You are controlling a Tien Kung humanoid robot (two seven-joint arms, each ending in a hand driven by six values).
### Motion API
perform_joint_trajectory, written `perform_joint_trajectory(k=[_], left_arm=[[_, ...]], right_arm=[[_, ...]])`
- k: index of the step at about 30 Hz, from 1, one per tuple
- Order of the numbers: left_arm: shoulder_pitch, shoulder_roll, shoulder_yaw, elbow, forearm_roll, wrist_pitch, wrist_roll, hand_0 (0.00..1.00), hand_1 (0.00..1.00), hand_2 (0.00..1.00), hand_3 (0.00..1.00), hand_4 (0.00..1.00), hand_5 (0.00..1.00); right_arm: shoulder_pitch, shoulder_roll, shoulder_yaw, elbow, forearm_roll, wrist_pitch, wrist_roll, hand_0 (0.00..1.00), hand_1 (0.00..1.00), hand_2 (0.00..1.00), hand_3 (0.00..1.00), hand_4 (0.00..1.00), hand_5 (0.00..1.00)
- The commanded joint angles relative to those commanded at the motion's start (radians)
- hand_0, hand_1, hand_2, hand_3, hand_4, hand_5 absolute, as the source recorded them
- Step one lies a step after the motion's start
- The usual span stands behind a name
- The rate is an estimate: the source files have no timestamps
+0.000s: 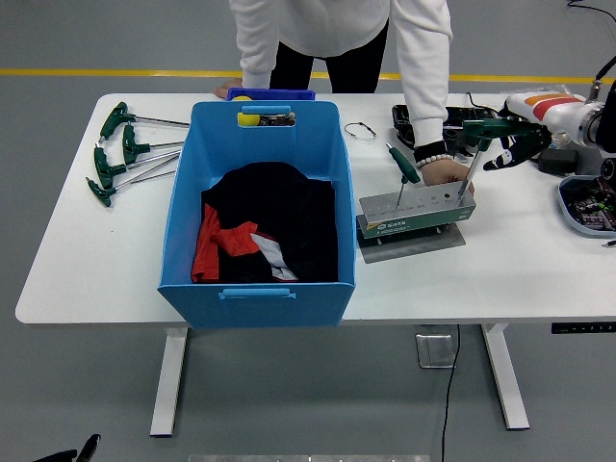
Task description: Lift tool from toolbox,place it in box,lift tool from toolbox,place it in box
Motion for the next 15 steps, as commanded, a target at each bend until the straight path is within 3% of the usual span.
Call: perform_joint_trajectory(k=[15], left_arm=[[-0.011, 0.000, 0.009, 0.002, 0.002, -0.007, -0.005, 0.807, 0.787, 0.812, 0.831, 0.671, 0.998]], right_arm=[[-0.020, 0.009, 0.013, -0.021, 0.033, -0.037, -0.030, 0.121, 0.090, 0.121, 0.138, 0.998, 0.629]])
